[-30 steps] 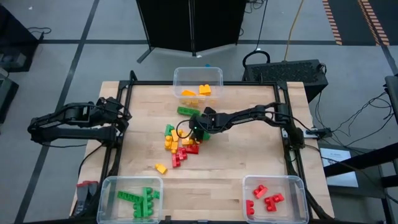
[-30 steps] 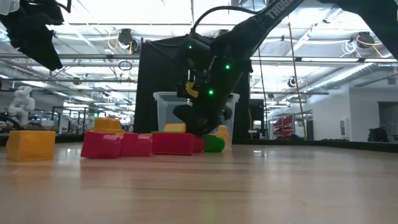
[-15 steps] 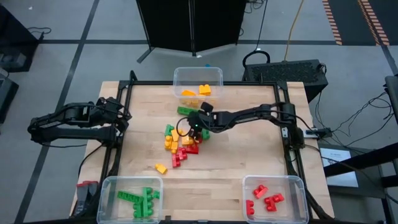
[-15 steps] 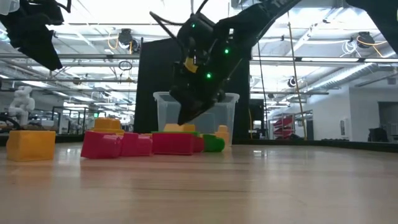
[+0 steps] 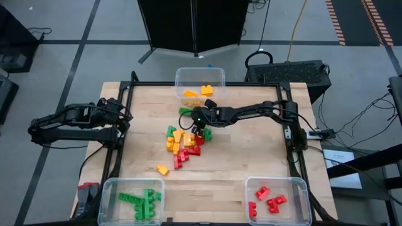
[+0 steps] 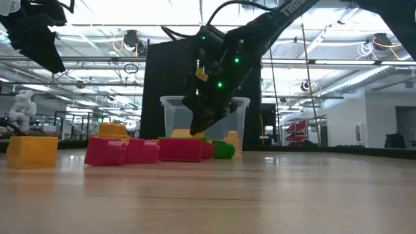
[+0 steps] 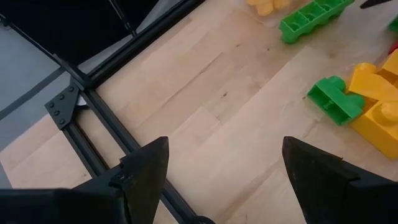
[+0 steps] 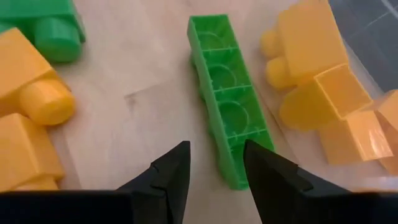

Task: Sort blocks
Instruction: Move the green game piece into the top left of the table, then put the green game piece into the bottom left transparent bin

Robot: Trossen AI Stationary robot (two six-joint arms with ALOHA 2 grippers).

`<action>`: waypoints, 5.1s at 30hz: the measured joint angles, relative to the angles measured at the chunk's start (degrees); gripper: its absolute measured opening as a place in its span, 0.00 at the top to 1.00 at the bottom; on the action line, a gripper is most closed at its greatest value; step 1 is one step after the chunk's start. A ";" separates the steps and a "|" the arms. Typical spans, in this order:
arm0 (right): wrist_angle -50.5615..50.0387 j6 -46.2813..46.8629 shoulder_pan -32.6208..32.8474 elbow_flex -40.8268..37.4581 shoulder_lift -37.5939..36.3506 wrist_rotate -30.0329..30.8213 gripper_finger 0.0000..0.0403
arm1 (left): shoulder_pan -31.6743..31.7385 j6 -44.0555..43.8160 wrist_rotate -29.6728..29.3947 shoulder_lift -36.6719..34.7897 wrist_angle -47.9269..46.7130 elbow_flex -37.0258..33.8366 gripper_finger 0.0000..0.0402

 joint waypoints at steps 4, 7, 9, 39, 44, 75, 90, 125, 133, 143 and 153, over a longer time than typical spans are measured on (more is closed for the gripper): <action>-0.71 -0.02 0.04 0.00 1.06 -0.72 0.64 | 0.00 0.09 -0.68 0.00 0.00 0.00 0.28; -1.94 1.69 0.04 0.00 2.46 -0.74 0.64 | -0.02 0.29 -0.73 0.00 0.02 -0.02 0.28; -2.58 4.23 0.03 0.00 3.31 -2.32 0.64 | 0.00 1.10 -0.86 0.02 0.02 -0.01 0.28; -0.24 36.91 2.23 -0.02 -0.46 9.90 1.00 | -0.01 2.65 -0.84 0.00 -0.22 -0.02 0.28; 0.12 37.11 3.21 -0.02 -0.95 10.21 1.00 | 0.00 2.59 2.70 0.00 3.16 -0.02 0.28; -3.01 11.70 39.17 0.00 -49.03 50.19 1.00 | -1.65 -8.19 -12.01 49.40 57.41 -0.06 0.99; -2.53 11.72 43.94 0.00 -49.01 50.77 1.00 | -1.83 -21.46 -26.10 67.13 62.33 -0.04 1.00; -29.12 30.30 42.04 -0.02 -48.74 49.98 1.00 | -19.13 2.92 19.33 63.81 101.34 2.86 1.00; -33.29 19.54 28.42 0.00 -43.85 25.00 0.95 | -21.52 7.58 20.71 36.77 85.00 2.93 1.00; -34.40 -0.05 13.01 0.00 -30.28 -1.88 0.49 | -26.21 5.62 17.32 8.22 52.36 2.91 1.00; -34.73 -35.64 7.54 0.00 -16.69 -3.56 0.35 | -27.12 5.55 10.75 2.52 34.10 2.85 0.83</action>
